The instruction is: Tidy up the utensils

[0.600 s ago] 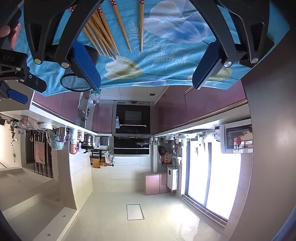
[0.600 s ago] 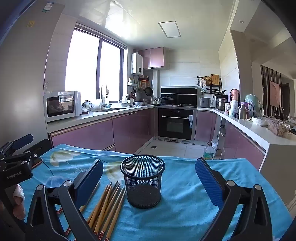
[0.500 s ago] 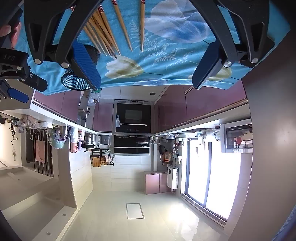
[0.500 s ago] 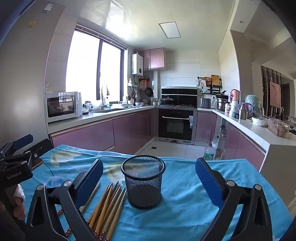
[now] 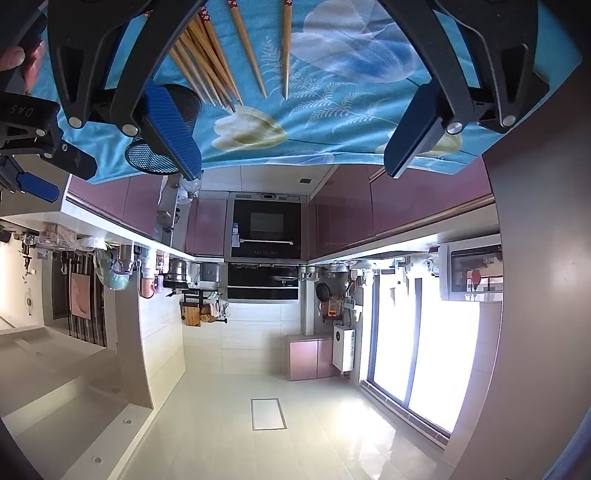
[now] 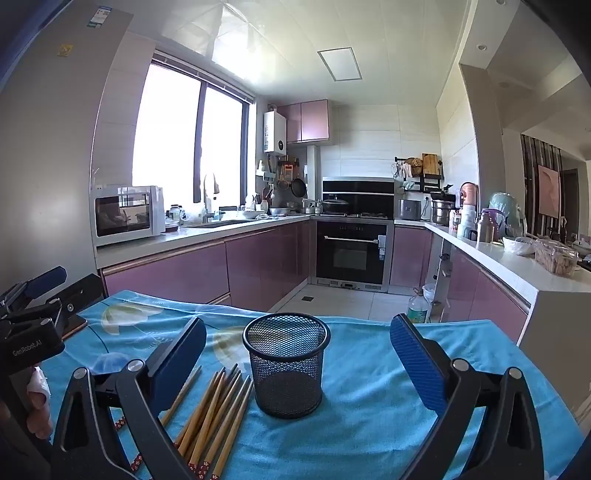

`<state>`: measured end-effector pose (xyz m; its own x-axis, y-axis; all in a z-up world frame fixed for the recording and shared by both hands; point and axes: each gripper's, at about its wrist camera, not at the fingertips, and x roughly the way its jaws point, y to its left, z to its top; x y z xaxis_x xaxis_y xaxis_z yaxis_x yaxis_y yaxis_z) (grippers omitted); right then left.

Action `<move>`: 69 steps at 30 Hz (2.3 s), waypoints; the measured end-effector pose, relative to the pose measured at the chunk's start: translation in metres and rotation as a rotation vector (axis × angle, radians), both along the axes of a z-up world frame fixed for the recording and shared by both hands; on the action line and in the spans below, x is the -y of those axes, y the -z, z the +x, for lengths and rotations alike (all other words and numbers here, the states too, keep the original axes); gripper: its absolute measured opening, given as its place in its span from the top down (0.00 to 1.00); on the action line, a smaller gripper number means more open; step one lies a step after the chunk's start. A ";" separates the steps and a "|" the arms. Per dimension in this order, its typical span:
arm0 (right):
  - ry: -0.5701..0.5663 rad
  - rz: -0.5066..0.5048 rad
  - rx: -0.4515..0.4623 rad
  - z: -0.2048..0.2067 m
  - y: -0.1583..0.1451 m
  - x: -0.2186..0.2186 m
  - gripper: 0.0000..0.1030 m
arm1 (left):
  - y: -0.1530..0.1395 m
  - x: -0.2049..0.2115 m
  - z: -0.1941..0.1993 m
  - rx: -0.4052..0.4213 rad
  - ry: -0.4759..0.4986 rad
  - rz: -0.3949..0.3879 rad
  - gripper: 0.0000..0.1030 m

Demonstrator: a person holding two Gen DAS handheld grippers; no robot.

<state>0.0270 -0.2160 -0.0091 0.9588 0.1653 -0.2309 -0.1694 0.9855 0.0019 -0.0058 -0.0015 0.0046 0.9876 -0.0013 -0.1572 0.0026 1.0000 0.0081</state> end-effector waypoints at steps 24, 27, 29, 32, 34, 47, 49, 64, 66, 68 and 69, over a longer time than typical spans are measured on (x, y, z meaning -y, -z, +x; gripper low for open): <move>-0.004 -0.001 -0.002 0.002 0.002 0.000 0.06 | 0.000 -0.001 -0.001 0.007 0.000 -0.006 0.05; -0.005 0.000 -0.002 0.001 0.003 0.000 0.06 | 0.000 -0.001 0.000 0.007 -0.001 -0.005 0.05; -0.005 0.001 -0.003 0.001 0.003 0.000 0.06 | -0.001 -0.001 0.000 0.006 -0.001 -0.008 0.05; -0.006 0.000 -0.003 0.001 0.003 0.000 0.06 | -0.001 -0.001 -0.001 0.006 -0.002 -0.007 0.05; -0.006 0.000 -0.002 0.002 0.003 0.000 0.06 | -0.001 0.000 -0.001 0.006 -0.002 -0.007 0.05; -0.008 0.002 -0.006 0.002 0.003 0.000 0.06 | -0.001 0.001 -0.001 0.008 0.000 -0.009 0.05; -0.008 0.002 -0.003 0.002 0.003 0.000 0.06 | -0.001 0.000 0.000 0.007 -0.001 -0.008 0.05; -0.012 0.005 -0.003 0.003 0.003 -0.001 0.06 | -0.001 0.000 -0.001 0.007 -0.001 -0.010 0.05; -0.012 0.006 -0.003 0.003 0.002 -0.001 0.06 | -0.001 0.000 0.000 0.007 -0.001 -0.010 0.05; -0.012 0.005 -0.002 0.003 0.003 -0.002 0.06 | -0.001 0.000 -0.001 0.007 -0.001 -0.010 0.05; -0.012 0.006 -0.003 0.003 0.003 -0.001 0.06 | -0.001 0.000 -0.001 0.007 -0.002 -0.009 0.05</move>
<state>0.0301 -0.2147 -0.0120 0.9562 0.1780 -0.2325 -0.1810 0.9834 0.0083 -0.0065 -0.0017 0.0057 0.9886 -0.0011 -0.1503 0.0010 1.0000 -0.0010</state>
